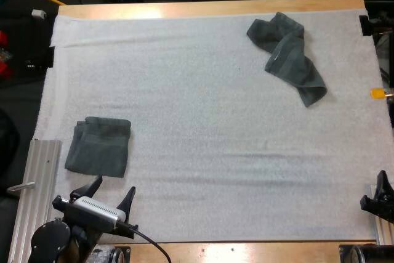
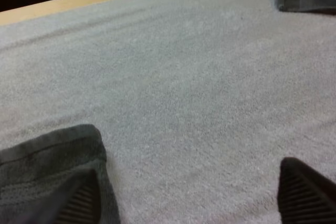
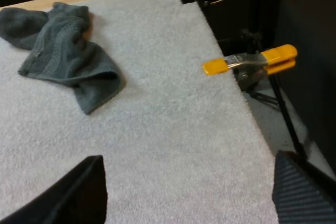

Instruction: Pick towel from pile, fold and stack

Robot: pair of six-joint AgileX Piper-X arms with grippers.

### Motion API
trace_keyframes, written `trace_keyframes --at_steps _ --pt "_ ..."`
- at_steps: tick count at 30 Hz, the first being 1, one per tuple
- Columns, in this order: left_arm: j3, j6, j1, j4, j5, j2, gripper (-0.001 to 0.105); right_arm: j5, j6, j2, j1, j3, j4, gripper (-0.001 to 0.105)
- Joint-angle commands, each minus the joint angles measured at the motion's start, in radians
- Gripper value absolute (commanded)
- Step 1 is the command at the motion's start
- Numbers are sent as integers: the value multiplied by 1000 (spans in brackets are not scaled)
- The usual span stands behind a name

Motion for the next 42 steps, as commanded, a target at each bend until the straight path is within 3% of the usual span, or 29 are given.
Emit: trace_keyframes --at_steps 1,6,14,20,28,37,42 --pt "-1 -13 -5 -24 -4 -137 70 6 -12 -39 -1 -4 1 64" --pt "-18 -21 -5 -24 0 -128 70 3 -18 -13 -1 -50 40 64" --pt "-119 -37 -5 -24 1 -40 70 -43 -52 96 -1 -195 127 64" --pt "-185 -45 -11 -24 84 44 70 -95 -70 171 -1 -308 137 64" --pt "-256 -52 -105 -24 143 152 70 -375 -107 294 -1 -461 225 64" --pt "-316 -14 -133 -24 158 242 70 -558 -109 394 -1 -518 237 64" --pt "-318 -9 -133 -24 158 253 70 -560 -109 477 -1 -518 195 64"
